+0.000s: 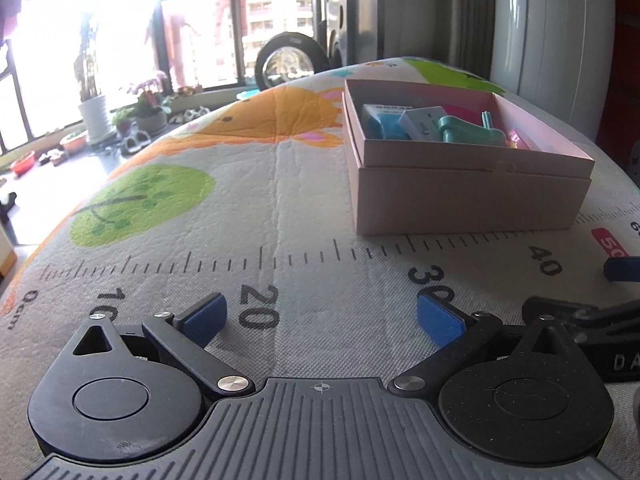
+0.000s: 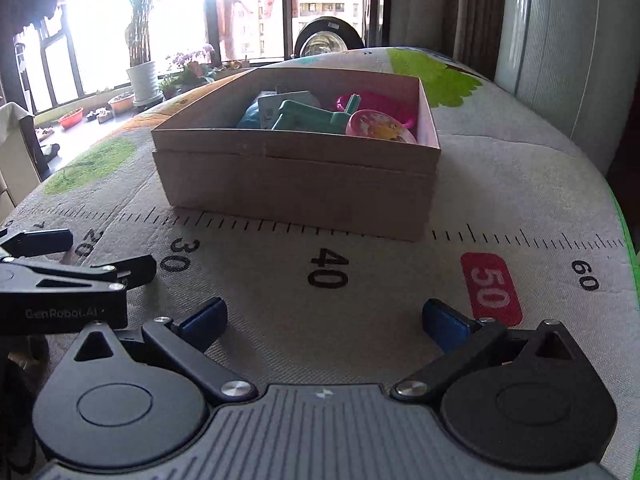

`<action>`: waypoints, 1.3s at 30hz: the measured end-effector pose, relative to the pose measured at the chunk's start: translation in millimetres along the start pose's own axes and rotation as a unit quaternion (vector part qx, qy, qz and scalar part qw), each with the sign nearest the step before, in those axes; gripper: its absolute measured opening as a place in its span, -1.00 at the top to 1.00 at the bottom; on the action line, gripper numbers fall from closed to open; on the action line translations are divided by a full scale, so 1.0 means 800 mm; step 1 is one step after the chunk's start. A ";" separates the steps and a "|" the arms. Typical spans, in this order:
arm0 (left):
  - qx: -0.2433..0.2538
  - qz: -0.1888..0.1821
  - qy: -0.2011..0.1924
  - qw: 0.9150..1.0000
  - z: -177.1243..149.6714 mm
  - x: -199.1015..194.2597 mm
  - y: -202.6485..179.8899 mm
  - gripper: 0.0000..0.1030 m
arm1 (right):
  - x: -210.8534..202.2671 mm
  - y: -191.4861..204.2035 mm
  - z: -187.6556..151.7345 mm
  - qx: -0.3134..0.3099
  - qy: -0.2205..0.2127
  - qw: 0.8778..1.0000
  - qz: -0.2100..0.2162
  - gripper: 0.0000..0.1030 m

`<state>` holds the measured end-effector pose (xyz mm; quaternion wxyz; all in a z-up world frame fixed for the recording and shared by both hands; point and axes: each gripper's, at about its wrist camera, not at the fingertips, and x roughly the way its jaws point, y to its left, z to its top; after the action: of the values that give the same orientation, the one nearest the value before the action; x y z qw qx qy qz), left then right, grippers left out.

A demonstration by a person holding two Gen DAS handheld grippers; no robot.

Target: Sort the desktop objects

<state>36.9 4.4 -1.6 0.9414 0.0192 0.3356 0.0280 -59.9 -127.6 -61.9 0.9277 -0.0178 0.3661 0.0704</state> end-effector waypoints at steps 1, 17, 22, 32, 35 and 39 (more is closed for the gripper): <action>0.011 0.004 -0.004 1.000 0.000 -0.001 -0.004 -1.00 | 0.000 -0.003 0.000 0.010 -0.003 1.000 -0.003 -1.00; 0.011 -0.044 0.003 0.999 -0.001 0.001 0.000 -1.00 | -0.009 -0.007 -0.013 0.035 -0.028 0.998 -0.053 -1.00; 0.009 -0.046 0.003 0.999 -0.002 0.001 0.003 -1.00 | -0.009 -0.006 -0.014 0.034 -0.028 0.998 -0.053 -1.00; 0.009 -0.046 0.003 0.999 -0.002 0.000 0.004 -1.00 | -0.010 -0.006 -0.015 0.035 -0.028 0.998 -0.053 -1.00; 0.009 -0.045 0.003 0.999 -0.002 0.000 0.004 -1.00 | -0.011 -0.006 -0.014 0.035 -0.028 0.998 -0.053 -1.00; 0.009 -0.045 0.003 0.999 -0.002 -0.001 0.004 -1.00 | -0.011 -0.006 -0.014 0.035 -0.028 0.998 -0.053 -1.00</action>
<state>35.2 7.6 -2.5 0.9405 0.0124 0.3390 -0.0178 -73.1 -134.7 -64.7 0.9401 -0.0030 0.3408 0.0088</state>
